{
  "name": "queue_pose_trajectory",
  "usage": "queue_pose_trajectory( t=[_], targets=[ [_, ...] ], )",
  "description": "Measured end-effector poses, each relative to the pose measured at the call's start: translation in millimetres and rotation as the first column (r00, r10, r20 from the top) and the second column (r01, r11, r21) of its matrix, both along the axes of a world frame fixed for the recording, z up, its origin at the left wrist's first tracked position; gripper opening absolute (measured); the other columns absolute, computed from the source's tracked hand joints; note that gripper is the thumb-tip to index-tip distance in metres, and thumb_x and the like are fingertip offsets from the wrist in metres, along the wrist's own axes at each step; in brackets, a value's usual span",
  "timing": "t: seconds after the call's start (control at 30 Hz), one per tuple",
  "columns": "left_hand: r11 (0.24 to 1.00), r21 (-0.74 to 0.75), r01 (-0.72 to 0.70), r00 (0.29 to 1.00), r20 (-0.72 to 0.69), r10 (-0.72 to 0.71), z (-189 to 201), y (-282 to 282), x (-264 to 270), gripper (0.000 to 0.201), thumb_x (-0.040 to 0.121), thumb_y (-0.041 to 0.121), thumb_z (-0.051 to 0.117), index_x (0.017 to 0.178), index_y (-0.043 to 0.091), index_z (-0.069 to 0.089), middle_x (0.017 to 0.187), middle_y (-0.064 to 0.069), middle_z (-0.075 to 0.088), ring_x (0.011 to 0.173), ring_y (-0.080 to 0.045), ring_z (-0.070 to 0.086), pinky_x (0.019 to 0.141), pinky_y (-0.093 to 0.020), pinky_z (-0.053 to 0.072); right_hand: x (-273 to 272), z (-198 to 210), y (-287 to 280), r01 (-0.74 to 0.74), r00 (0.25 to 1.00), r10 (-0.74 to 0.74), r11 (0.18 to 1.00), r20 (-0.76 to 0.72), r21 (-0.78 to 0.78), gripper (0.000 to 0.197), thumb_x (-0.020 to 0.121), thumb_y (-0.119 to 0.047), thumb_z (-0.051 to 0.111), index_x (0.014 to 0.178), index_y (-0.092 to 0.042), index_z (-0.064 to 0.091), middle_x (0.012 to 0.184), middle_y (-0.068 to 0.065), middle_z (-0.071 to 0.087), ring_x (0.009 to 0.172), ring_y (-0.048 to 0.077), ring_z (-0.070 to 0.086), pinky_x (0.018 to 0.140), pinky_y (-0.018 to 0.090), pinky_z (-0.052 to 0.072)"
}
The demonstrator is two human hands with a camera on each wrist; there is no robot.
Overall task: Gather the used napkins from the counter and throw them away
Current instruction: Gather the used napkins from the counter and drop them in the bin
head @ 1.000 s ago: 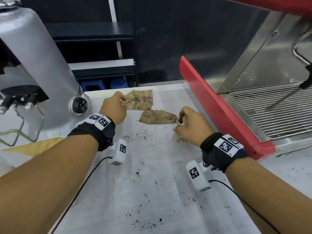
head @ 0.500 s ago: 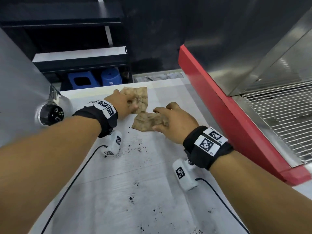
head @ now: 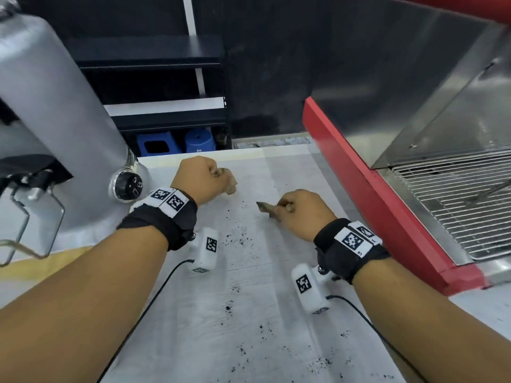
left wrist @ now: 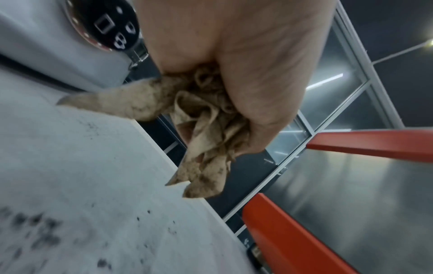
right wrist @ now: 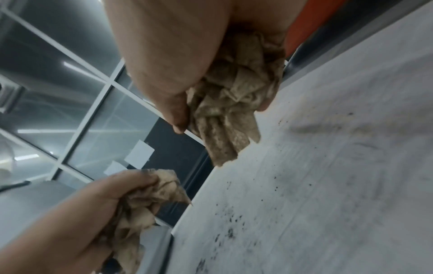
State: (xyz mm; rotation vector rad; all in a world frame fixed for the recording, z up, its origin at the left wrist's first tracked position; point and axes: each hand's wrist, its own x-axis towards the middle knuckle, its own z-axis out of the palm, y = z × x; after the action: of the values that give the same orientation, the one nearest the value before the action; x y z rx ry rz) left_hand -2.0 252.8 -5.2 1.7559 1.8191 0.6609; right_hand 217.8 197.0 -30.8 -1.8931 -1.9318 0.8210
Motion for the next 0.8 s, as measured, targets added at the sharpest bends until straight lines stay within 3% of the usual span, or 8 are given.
queue_pose_trajectory(
  t=[0.07, 0.17, 0.27, 0.33, 0.47, 0.57, 0.7, 0.8],
  targets=[
    [0.998, -0.032, -0.054, 0.988, 0.144, 0.058, 11.2, -25.5, 3.9, 0.014, 0.047, 0.017, 0.061, 0.047, 0.015, 0.047, 0.075, -0.023, 0.07, 0.051, -0.028, 0.058, 0.049, -0.041, 0.056, 2.2, 8.6, -20.1, 0.083, 0.987, -0.071, 0.994, -0.145, 0.077, 0.03, 0.093, -0.034, 0.064, 0.072, -0.013, 0.067, 0.066, -0.003, 0.067, 0.062, 0.01, 0.061, 0.061, 0.023, 0.046],
    [0.997, -0.037, -0.072, 0.94, 0.331, 0.081, 29.3, -74.0, 15.5, 0.016, 0.051, 0.004, 0.06, 0.062, 0.013, 0.053, 0.073, -0.018, 0.074, 0.045, -0.029, 0.059, 0.043, -0.031, 0.051, 6.6, 24.0, -60.1, 0.186, 0.931, -0.136, 0.975, -0.339, 0.119, 0.029, 0.088, -0.018, 0.071, 0.069, 0.002, 0.062, 0.053, -0.006, 0.068, 0.051, 0.001, 0.063, 0.061, 0.016, 0.051],
    [0.998, 0.022, -0.06, 0.901, 0.431, 0.045, 46.4, -123.8, 31.6, 0.025, 0.071, -0.001, 0.059, 0.091, 0.013, 0.061, 0.081, 0.002, 0.071, 0.032, -0.006, 0.055, 0.028, -0.016, 0.035, 15.0, 30.0, -97.4, 0.291, 0.844, -0.174, 0.943, -0.507, 0.161, 0.019, 0.078, 0.002, 0.07, 0.07, 0.009, 0.054, 0.071, 0.022, 0.07, 0.057, 0.013, 0.072, 0.069, 0.041, 0.061],
    [0.998, 0.057, -0.037, 0.875, 0.485, 0.004, 52.9, -152.2, 43.1, 0.028, 0.077, -0.001, 0.056, 0.099, 0.015, 0.065, 0.079, 0.008, 0.069, 0.033, -0.003, 0.059, 0.029, -0.017, 0.04, 23.9, 32.9, -124.2, 0.359, 0.789, -0.207, 0.92, -0.578, 0.159, 0.01, 0.076, 0.011, 0.066, 0.074, 0.011, 0.056, 0.081, 0.032, 0.066, 0.062, 0.011, 0.072, 0.071, 0.038, 0.062],
    [0.992, 0.065, 0.11, 0.835, 0.535, -0.128, 50.2, -190.1, 71.9, 0.01, 0.085, 0.012, 0.057, 0.088, 0.013, 0.067, 0.072, 0.001, 0.077, 0.06, -0.018, 0.075, 0.047, -0.028, 0.05, 49.3, 41.3, -183.6, 0.458, 0.675, -0.23, 0.876, -0.701, 0.154, 0.03, 0.081, 0.016, 0.065, 0.09, -0.012, 0.056, 0.095, 0.014, 0.071, 0.068, 0.02, 0.073, 0.056, 0.031, 0.059],
    [0.976, 0.057, 0.211, 0.803, 0.558, -0.207, 43.3, -212.2, 102.1, 0.017, 0.088, 0.023, 0.062, 0.084, 0.006, 0.063, 0.074, -0.009, 0.076, 0.066, -0.024, 0.076, 0.047, -0.026, 0.046, 74.1, 44.8, -225.1, 0.513, 0.626, -0.24, 0.843, -0.742, 0.16, 0.022, 0.085, 0.011, 0.069, 0.101, -0.002, 0.062, 0.091, 0.018, 0.073, 0.069, 0.027, 0.074, 0.048, 0.02, 0.051],
    [0.949, 0.054, 0.309, 0.758, 0.589, -0.28, 35.7, -240.6, 154.6, 0.026, 0.088, 0.028, 0.064, 0.083, 0.003, 0.058, 0.073, -0.018, 0.074, 0.064, -0.026, 0.075, 0.037, -0.017, 0.042, 116.0, 40.6, -273.9, 0.621, 0.543, -0.309, 0.774, -0.781, 0.126, 0.009, 0.088, 0.003, 0.071, 0.096, 0.001, 0.067, 0.073, 0.017, 0.071, 0.064, 0.026, 0.074, 0.044, 0.021, 0.048],
    [0.916, 0.049, 0.399, 0.701, 0.627, -0.339, 30.1, -262.9, 203.2, 0.025, 0.087, 0.025, 0.066, 0.081, 0.003, 0.058, 0.074, -0.022, 0.072, 0.066, -0.031, 0.075, 0.038, -0.013, 0.042, 156.2, 31.8, -304.3, 0.699, 0.494, -0.379, 0.709, -0.782, 0.098, 0.005, 0.09, -0.006, 0.072, 0.091, -0.003, 0.067, 0.075, 0.021, 0.072, 0.067, 0.028, 0.073, 0.046, 0.023, 0.048]
  ],
)
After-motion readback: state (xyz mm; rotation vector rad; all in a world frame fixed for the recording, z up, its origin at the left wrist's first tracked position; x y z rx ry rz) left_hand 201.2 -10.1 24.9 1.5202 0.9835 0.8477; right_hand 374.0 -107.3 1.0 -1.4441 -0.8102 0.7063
